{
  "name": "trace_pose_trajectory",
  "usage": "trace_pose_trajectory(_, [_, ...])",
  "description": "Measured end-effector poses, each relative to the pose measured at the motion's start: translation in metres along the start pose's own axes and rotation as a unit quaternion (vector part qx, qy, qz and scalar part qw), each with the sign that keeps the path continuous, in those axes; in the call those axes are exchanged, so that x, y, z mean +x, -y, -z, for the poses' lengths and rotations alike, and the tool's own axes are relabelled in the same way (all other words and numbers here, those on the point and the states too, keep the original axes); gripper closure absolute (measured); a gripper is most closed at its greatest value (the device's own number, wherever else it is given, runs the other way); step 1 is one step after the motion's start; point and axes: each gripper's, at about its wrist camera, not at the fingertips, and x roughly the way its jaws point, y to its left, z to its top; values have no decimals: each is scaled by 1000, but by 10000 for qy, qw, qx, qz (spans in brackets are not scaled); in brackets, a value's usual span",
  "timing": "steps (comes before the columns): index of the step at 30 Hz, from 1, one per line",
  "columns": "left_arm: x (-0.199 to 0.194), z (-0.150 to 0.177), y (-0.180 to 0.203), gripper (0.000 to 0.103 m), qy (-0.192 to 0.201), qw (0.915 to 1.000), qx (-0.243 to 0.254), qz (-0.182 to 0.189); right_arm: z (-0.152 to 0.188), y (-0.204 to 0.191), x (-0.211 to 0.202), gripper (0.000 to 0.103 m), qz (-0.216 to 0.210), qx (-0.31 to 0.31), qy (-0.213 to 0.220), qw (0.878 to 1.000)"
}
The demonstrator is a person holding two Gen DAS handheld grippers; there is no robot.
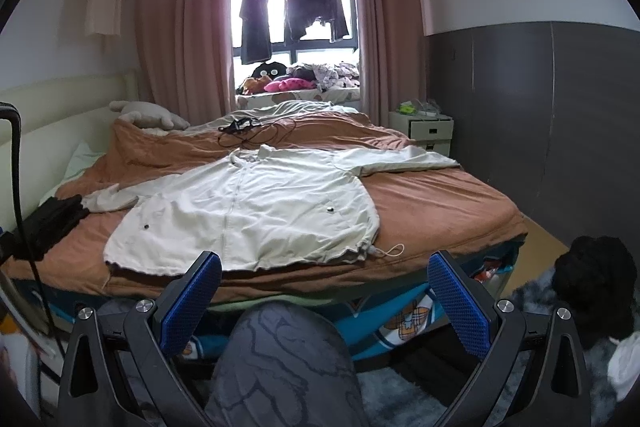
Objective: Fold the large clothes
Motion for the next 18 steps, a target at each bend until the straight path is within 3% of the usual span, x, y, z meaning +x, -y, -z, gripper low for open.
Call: trace_pose_trajectory(18, [-8, 1, -7, 0, -1, 10000, 3, 0, 1, 5, -5, 0, 8, -71, 11, 10000])
